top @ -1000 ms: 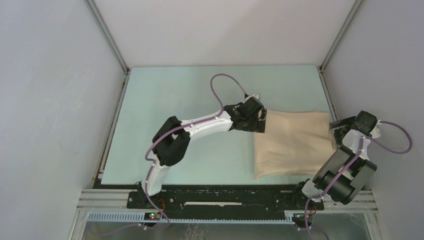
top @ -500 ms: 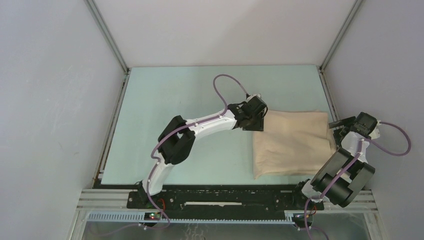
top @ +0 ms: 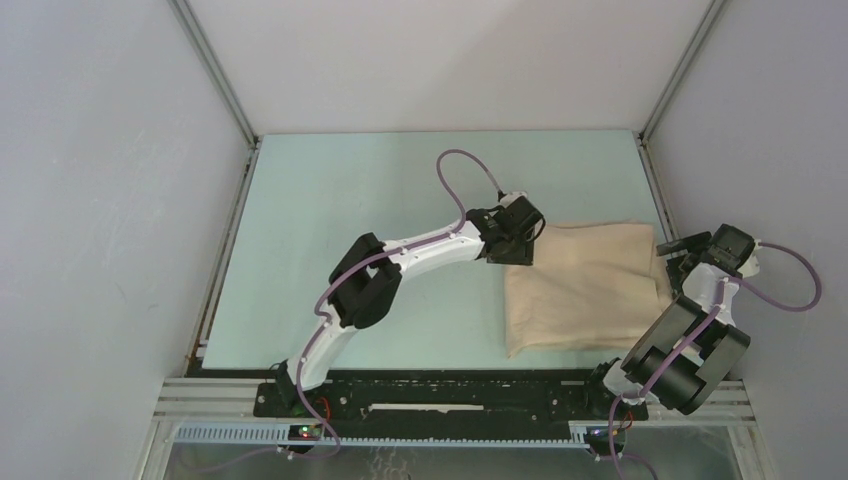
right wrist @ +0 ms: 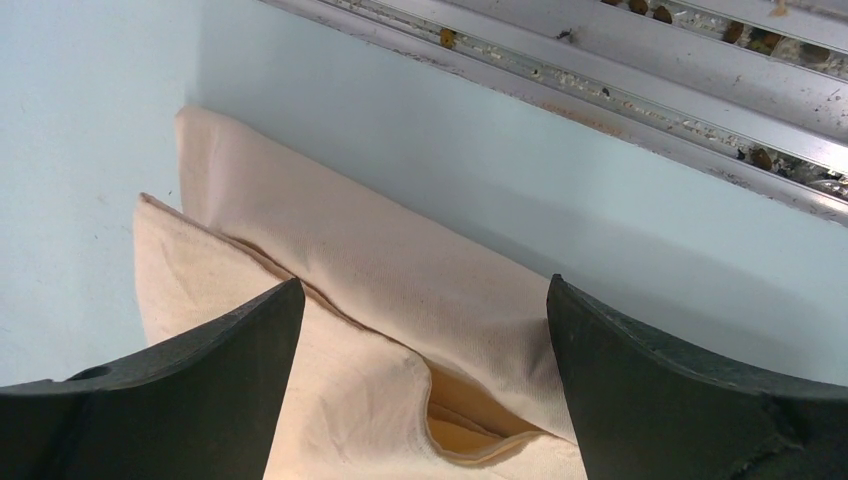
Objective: Open and lay out the surgical kit
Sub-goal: Move the surgical kit at the center of the board.
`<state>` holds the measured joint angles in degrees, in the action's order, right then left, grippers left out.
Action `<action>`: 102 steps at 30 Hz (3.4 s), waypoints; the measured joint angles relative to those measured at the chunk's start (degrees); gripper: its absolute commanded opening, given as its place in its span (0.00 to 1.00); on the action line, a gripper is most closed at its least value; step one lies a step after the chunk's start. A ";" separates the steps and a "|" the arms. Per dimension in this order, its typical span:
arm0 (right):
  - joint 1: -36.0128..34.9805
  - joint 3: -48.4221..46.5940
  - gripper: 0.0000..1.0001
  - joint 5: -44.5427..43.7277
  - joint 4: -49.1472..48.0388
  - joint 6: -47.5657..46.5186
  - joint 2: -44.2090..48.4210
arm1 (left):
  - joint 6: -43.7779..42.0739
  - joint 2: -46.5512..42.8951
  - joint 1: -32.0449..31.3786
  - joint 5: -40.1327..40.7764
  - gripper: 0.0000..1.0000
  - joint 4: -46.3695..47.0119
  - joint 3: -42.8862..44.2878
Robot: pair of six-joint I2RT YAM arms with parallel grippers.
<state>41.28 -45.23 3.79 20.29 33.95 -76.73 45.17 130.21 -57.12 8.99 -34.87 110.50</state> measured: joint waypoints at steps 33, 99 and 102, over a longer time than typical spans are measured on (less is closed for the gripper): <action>-30.91 -0.59 1.00 3.23 -3.48 11.08 -1.27 | -11.56 -8.09 17.55 2.84 0.00 -1.68 -10.47; -60.59 -32.30 0.63 0.85 10.38 6.27 -19.28 | -22.64 -30.56 40.59 -0.61 0.86 -0.35 -15.37; -60.81 -31.74 0.59 0.72 10.16 6.62 -20.24 | -22.03 -32.57 38.23 -1.42 0.86 0.13 -19.39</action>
<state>-19.53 -76.97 4.51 30.46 40.58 -96.97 23.14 97.65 -18.90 7.57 -34.74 91.11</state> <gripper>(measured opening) 0.617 0.858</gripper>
